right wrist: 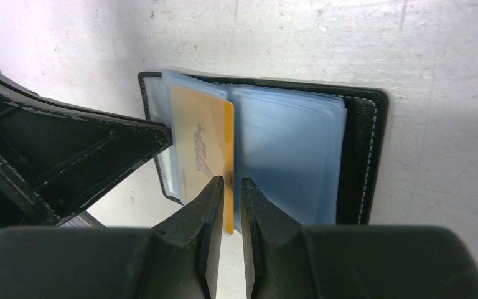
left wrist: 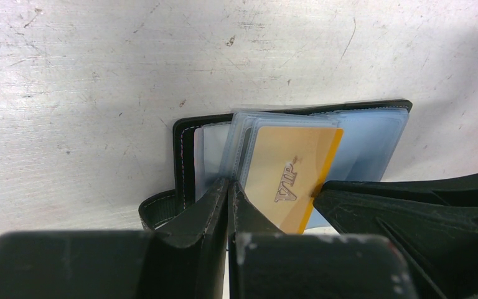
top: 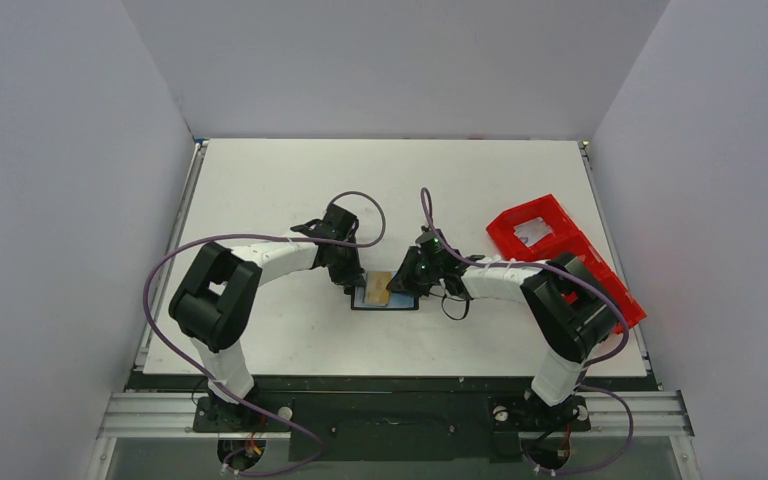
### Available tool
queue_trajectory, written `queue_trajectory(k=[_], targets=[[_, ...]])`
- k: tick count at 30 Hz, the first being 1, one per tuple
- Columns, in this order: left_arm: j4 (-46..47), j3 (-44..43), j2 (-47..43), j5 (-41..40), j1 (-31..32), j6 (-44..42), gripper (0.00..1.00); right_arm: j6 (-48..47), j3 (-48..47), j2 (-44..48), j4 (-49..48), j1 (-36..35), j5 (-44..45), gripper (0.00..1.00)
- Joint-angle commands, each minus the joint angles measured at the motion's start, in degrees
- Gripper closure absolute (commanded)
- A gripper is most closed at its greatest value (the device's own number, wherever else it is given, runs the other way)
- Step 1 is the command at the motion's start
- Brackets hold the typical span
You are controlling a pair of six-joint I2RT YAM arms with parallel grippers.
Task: Take the credit cards out of the card holder
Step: Remove the credit card from the card holder.
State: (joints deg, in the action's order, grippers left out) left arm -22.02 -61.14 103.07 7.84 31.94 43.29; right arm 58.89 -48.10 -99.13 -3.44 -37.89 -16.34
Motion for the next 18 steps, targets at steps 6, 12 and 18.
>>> queue_trajectory(k=[6, 12, 18], targets=[[-1.2, 0.2, 3.3, -1.0, 0.7, -0.1, 1.0, 0.5, 1.2, 0.3, -3.5, 0.6, 0.2, 0.86], [-1.2, 0.0, 3.5, -0.7, 0.8, 0.0, 1.0, 2.0, 1.7, -0.8, -6.2, 0.5, -1.5, 0.86], [-1.2, 0.1, 3.6, -0.7, 0.8, 0.0, 1.0, 3.3, 2.6, -1.5, -8.5, 0.6, -2.4, 0.87]])
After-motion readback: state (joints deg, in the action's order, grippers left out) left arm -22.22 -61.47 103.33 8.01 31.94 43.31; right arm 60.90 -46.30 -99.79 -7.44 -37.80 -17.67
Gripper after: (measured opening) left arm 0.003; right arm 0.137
